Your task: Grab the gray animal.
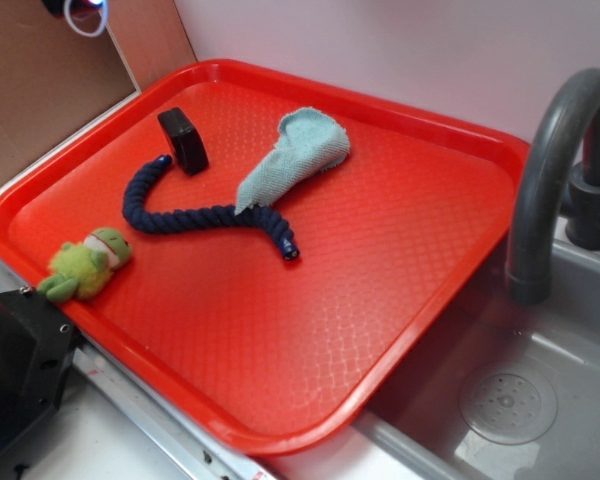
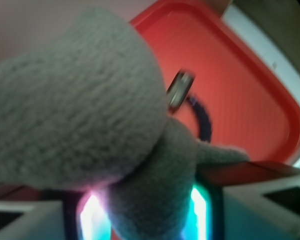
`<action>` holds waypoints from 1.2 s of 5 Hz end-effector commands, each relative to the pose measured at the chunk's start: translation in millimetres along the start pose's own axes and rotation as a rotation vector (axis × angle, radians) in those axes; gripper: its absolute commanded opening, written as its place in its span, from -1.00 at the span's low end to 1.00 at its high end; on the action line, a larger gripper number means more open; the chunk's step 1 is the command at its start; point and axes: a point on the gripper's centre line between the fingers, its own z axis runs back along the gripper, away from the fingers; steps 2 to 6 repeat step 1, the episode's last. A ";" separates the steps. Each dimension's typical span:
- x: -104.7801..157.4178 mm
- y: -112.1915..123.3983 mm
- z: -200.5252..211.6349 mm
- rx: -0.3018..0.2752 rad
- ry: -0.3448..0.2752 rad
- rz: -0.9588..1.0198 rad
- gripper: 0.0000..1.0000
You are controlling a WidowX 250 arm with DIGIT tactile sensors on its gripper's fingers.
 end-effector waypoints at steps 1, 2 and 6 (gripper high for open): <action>-47.8 0.8 31.5 -0.034 0.046 -0.037 -1.00; -47.8 0.8 31.5 -0.034 0.046 -0.037 -1.00; -47.8 0.8 31.5 -0.034 0.046 -0.037 -1.00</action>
